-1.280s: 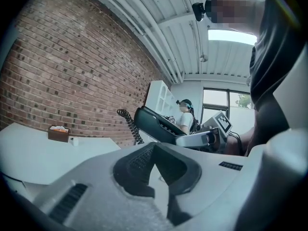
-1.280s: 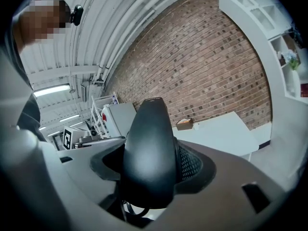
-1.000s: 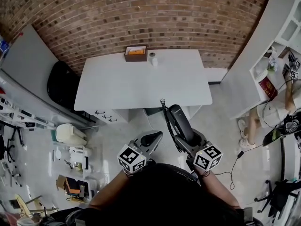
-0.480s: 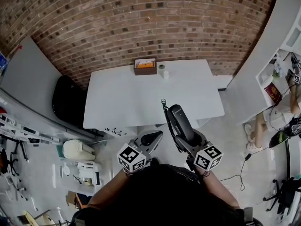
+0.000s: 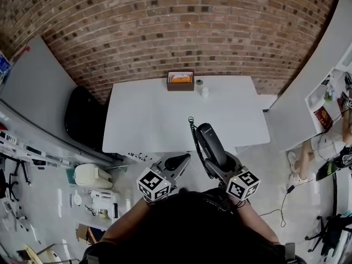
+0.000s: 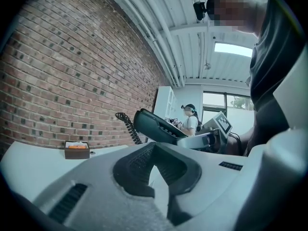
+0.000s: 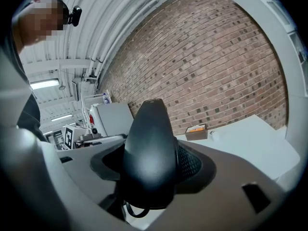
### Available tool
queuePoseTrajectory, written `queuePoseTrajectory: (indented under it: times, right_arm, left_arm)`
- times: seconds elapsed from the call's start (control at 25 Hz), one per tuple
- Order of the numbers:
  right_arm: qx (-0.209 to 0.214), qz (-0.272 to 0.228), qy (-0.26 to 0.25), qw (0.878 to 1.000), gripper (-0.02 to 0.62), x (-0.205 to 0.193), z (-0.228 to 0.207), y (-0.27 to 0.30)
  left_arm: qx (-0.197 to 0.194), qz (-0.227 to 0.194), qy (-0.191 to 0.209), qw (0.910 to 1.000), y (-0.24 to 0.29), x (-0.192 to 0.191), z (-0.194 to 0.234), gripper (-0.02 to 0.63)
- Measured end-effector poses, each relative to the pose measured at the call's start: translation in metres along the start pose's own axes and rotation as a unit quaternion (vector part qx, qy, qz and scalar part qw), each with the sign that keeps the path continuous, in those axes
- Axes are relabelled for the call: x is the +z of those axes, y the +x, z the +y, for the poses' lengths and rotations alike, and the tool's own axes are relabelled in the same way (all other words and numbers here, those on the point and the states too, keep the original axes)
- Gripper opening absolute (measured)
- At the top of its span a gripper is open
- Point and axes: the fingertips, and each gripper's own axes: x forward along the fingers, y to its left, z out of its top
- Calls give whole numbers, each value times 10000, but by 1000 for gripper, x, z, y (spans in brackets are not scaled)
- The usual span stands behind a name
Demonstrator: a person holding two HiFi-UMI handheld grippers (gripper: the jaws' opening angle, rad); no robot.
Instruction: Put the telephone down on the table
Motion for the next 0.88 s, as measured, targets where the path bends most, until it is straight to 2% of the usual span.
queuePoseTrajectory:
  times: [0.48, 0.88]
  right_arm:
    - [323, 189, 148, 9992, 272, -7, 0, 39]
    - [661, 326, 141, 9972, 271, 6, -34, 69]
  left_arm:
    - [423, 43, -225, 9988, -16, -7, 29, 6]
    - [777, 116, -215, 9967, 6, -7, 55, 6]
